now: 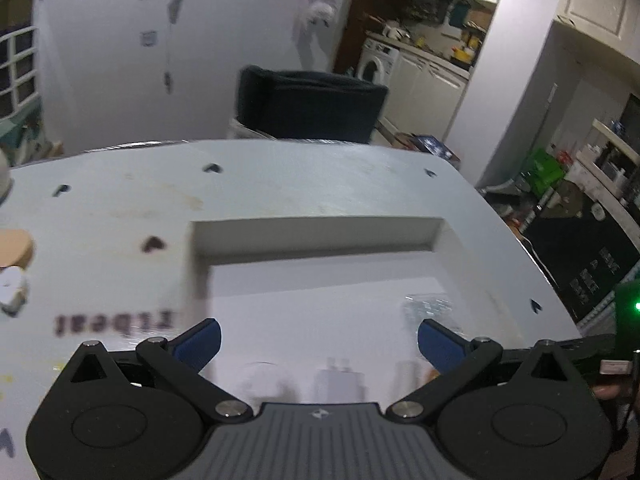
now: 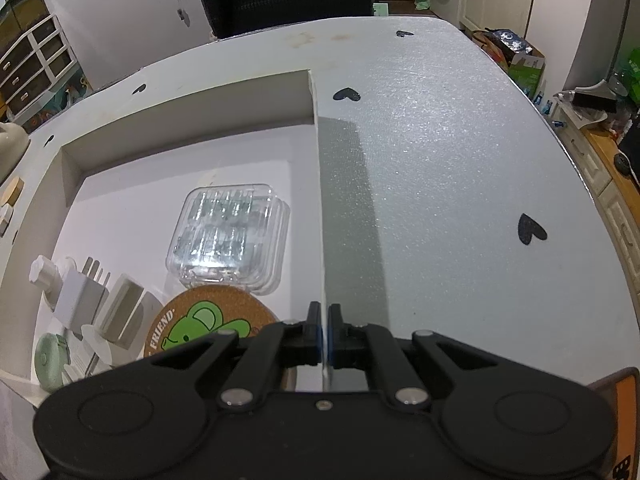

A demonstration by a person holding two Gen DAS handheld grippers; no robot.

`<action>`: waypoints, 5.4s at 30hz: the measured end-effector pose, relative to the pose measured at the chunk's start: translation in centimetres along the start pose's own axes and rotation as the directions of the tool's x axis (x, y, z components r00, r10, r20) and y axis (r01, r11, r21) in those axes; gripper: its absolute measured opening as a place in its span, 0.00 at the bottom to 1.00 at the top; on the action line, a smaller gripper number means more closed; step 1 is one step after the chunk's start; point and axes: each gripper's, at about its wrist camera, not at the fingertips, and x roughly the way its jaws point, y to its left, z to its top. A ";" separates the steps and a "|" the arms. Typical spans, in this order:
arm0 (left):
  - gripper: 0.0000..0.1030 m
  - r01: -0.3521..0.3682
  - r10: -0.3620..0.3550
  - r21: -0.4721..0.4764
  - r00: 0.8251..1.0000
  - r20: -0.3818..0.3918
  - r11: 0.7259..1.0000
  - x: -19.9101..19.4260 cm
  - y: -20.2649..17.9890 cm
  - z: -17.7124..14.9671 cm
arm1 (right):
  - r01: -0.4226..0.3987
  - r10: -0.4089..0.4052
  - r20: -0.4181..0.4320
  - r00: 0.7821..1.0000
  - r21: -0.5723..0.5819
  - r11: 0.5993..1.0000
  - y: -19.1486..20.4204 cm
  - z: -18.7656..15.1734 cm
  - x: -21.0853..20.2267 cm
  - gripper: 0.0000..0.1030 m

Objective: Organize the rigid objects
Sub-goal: 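Move the open left tool to the white tape measure, then grasp the white tape measure with the left tool, then carry the white tape measure into the tray and open the left tool, then withdraw the open left tool and move it to the wooden coaster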

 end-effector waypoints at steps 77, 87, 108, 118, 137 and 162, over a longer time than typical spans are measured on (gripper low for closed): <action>0.51 -0.281 0.284 -0.046 0.954 0.094 0.959 -0.2 19.6 -3.9 | 0.019 -0.019 0.008 1.000 0.047 0.999 0.1 -0.1 -0.1 0.06; 0.51 -0.189 0.186 0.014 0.974 0.129 0.982 -2.7 13.0 -2.8 | 0.021 -0.021 -0.007 1.000 0.007 1.000 0.4 0.3 -0.1 0.06; 0.51 0.058 -0.071 0.203 0.996 0.061 0.978 3.4 -2.4 0.1 | 0.007 -0.009 -0.048 0.999 -0.028 1.000 0.4 1.1 0.4 0.05; 0.51 0.107 -0.100 0.215 0.994 -0.044 0.971 8.2 -6.3 0.4 | -0.012 0.010 -0.048 0.999 -0.051 0.999 0.2 1.4 0.5 0.05; 0.76 0.090 -0.067 0.165 0.988 -0.140 0.982 11.7 -5.9 0.1 | -0.032 0.029 -0.046 0.999 -0.064 0.997 -0.2 1.2 0.4 0.05; 1.00 0.142 -0.121 0.186 0.985 -0.122 0.972 7.2 -7.1 -0.8 | -0.030 0.027 -0.043 0.999 -0.074 0.997 0.0 1.3 0.4 0.05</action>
